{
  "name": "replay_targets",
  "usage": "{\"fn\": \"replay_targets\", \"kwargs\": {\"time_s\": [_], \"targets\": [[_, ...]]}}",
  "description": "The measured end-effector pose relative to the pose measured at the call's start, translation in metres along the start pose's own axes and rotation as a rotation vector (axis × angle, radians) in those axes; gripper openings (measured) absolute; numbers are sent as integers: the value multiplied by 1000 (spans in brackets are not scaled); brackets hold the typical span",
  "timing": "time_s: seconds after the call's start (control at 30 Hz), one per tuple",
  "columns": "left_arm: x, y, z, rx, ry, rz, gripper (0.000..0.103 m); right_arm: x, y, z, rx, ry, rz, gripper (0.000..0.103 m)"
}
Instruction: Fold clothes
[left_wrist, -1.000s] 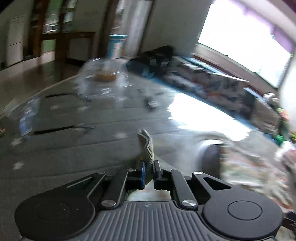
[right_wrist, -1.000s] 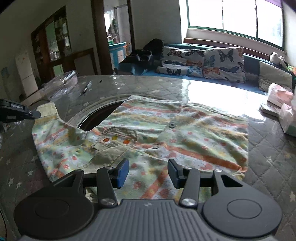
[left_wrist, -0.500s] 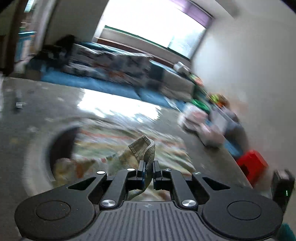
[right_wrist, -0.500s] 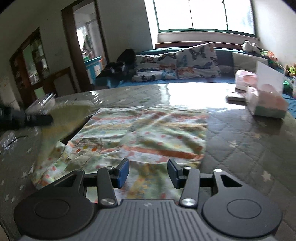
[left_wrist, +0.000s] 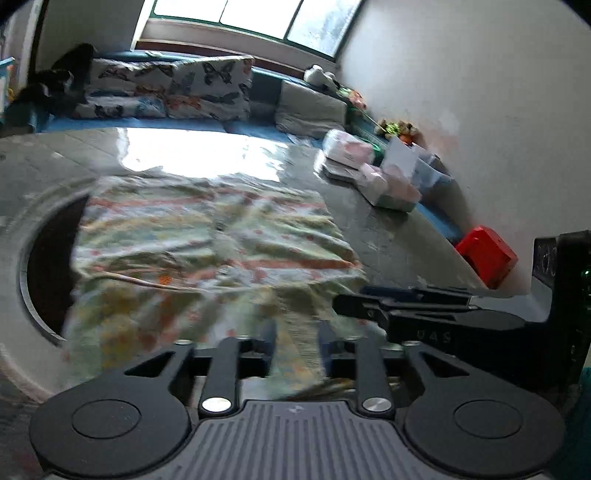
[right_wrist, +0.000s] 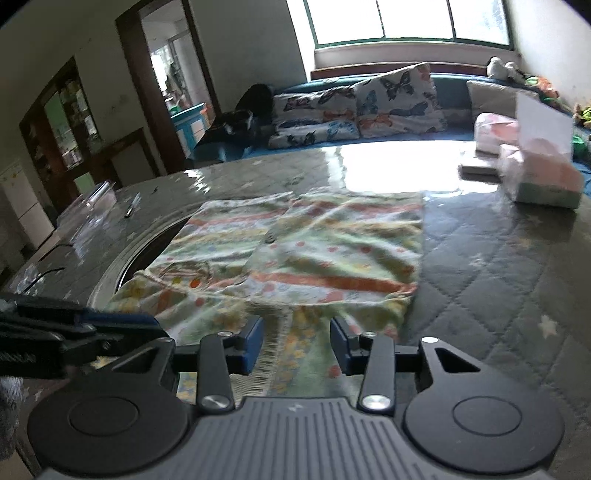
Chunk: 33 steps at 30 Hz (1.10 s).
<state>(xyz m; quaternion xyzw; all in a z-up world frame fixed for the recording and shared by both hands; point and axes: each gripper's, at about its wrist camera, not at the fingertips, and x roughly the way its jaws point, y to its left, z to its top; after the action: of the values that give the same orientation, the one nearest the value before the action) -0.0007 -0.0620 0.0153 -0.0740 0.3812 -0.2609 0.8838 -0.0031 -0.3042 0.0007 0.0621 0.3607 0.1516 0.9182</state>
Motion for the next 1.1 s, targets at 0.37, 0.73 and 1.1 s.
{"fn": "replay_targets", "kwargs": {"time_s": [0.37,0.73,1.1], "targets": [[-33,55,-5,-5,-93,247,96,33,20,-3,-51,65,-16,33],[-38,89,-28,-45,-60,354,102,17,36,6,-94,25,-33,5],[-38,102,-27,-75,-61,411,102,-23,46,29,-125,-60,-61,5]]}}
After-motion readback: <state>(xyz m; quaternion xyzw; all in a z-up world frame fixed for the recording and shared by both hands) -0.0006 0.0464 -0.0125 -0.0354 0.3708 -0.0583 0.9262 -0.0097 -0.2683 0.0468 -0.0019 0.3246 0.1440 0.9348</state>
